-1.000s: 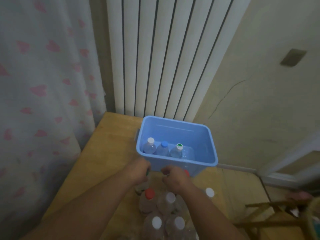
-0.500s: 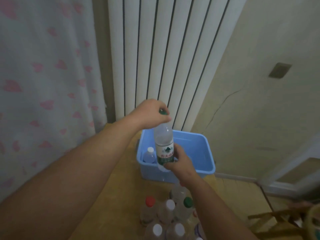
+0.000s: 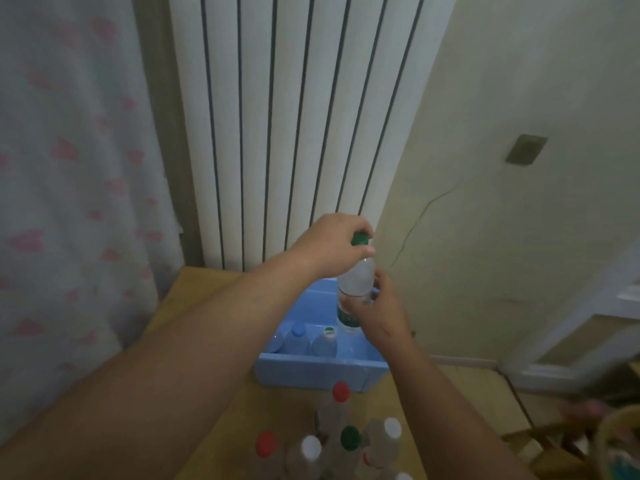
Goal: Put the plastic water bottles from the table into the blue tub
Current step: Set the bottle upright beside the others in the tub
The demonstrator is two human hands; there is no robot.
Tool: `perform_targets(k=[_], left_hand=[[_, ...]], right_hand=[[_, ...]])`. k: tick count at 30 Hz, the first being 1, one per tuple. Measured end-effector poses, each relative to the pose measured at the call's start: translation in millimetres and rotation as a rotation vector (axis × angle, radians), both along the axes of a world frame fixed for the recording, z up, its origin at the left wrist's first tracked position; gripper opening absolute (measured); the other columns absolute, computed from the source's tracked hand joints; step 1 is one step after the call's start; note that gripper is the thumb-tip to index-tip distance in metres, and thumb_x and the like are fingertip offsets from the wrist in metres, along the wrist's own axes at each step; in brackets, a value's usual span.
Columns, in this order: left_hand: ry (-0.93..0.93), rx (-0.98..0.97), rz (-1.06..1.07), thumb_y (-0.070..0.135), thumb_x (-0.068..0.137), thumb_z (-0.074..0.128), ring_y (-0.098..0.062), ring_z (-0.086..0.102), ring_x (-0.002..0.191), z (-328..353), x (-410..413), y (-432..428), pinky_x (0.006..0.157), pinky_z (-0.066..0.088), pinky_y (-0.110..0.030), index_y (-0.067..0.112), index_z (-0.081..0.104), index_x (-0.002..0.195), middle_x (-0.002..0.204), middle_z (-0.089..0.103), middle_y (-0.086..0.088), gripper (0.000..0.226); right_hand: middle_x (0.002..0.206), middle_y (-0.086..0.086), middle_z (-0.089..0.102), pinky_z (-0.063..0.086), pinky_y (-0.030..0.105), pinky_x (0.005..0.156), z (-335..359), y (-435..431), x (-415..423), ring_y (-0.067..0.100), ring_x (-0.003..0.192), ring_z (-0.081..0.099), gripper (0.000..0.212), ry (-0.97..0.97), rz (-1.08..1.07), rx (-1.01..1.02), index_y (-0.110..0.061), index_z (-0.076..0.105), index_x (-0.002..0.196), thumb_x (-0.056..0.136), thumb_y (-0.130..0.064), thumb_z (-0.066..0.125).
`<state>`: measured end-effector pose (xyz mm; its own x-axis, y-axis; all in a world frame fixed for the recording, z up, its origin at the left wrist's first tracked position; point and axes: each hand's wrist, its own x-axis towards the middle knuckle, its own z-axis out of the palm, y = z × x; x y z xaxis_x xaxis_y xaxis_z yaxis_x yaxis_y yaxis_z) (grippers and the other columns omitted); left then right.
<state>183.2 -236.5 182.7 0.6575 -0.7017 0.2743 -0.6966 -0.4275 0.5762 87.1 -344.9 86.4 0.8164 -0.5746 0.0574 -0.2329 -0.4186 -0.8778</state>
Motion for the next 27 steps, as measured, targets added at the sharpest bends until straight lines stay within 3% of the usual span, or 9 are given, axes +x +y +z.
perform_targets(k=[2, 4, 7, 10, 14, 19, 24, 27], left_hand=[[0.012, 0.036, -0.013, 0.036, 0.087, 0.068, -0.018, 0.06, 0.107, -15.7, 2.3, -19.9, 0.089, 0.046, -0.029, 0.022, 0.066, 0.117, 0.116, 0.066, -0.001, 0.033], [0.045, 0.104, -0.029, 0.035, 0.088, 0.068, -0.019, 0.058, 0.109, -34.5, 4.3, -39.4, 0.09, 0.046, -0.029, 0.022, 0.064, 0.12, 0.119, 0.065, -0.002, 0.035], [0.075, 0.255, -0.055, 0.031, 0.089, 0.067, -0.022, 0.055, 0.114, -62.5, 7.6, -65.3, 0.087, 0.042, -0.028, 0.018, 0.061, 0.125, 0.125, 0.061, -0.005, 0.039], [0.127, 0.353, -0.063, 0.026, 0.091, 0.066, -0.025, 0.053, 0.12, -93.4, 11.8, -82.0, 0.094, 0.042, -0.032, 0.016, 0.058, 0.13, 0.13, 0.058, -0.007, 0.042], [0.168, 0.457, -0.067, 0.023, 0.09, 0.065, -0.026, 0.057, 0.112, -135.0, 16.9, -90.8, 0.095, 0.047, -0.04, 0.013, 0.063, 0.12, 0.121, 0.062, -0.009, 0.032], [0.199, 0.526, -0.064, 0.026, 0.087, 0.069, -0.024, 0.057, 0.109, -173.7, 20.6, -91.6, 0.091, 0.047, -0.036, 0.017, 0.064, 0.117, 0.116, 0.063, -0.006, 0.032], [0.218, 0.522, -0.034, 0.027, 0.085, 0.072, -0.024, 0.054, 0.117, -192.5, 21.5, -90.3, 0.095, 0.044, -0.034, 0.02, 0.056, 0.132, 0.126, 0.06, -0.004, 0.05], [0.174, 0.588, -0.05, 0.024, 0.083, 0.071, -0.027, 0.058, 0.109, -202.8, 17.8, -90.9, 0.089, 0.046, -0.034, 0.019, 0.061, 0.122, 0.117, 0.064, -0.008, 0.04]], right_hand=[[0.117, -0.005, 0.054, 0.045, 0.022, 0.062, -9.0, -16.5, -1.0, 0.015, 0.097, 0.056, 0.07, 0.038, 0.001, 0.008, -0.027, 0.04, 0.135, 0.075, -0.036, 0.075], [0.121, -0.005, 0.054, 0.05, 0.03, 0.071, -24.9, -33.1, 0.1, 0.016, 0.1, 0.056, 0.073, 0.077, -0.014, -0.019, -0.031, 0.036, 0.137, 0.074, -0.039, 0.074], [0.121, -0.003, 0.053, 0.048, 0.031, 0.073, -50.0, -52.9, 4.0, 0.016, 0.097, 0.054, 0.072, 0.148, -0.01, 0.001, -0.027, 0.036, 0.138, 0.076, -0.03, 0.074], [0.127, -0.001, 0.055, 0.05, 0.034, 0.075, -78.6, -66.7, 8.6, 0.02, 0.099, 0.06, 0.071, 0.213, 0.036, 0.023, -0.024, 0.037, 0.139, 0.078, -0.027, 0.073], [0.127, -0.002, 0.059, 0.053, 0.038, 0.085, -110.7, -76.3, 15.8, 0.019, 0.105, 0.062, 0.063, 0.305, 0.109, 0.016, -0.026, 0.044, 0.134, 0.079, -0.041, 0.069], [0.123, 0.0, 0.061, 0.051, 0.04, 0.09, -136.0, -78.8, 22.6, 0.021, 0.11, 0.06, 0.057, 0.389, 0.149, 0.01, -0.02, 0.052, 0.13, 0.079, -0.038, 0.071], [0.118, 0.001, 0.065, 0.051, 0.036, 0.086, -148.3, -83.7, 25.5, 0.022, 0.107, 0.062, 0.057, 0.487, 0.189, -0.061, -0.022, 0.054, 0.125, 0.075, -0.044, 0.069], [0.114, 0.004, 0.067, 0.046, 0.03, 0.076, -152.0, -84.6, 27.3, 0.025, 0.104, 0.063, 0.048, 0.563, 0.224, -0.158, -0.021, 0.056, 0.119, 0.08, -0.047, 0.065]])
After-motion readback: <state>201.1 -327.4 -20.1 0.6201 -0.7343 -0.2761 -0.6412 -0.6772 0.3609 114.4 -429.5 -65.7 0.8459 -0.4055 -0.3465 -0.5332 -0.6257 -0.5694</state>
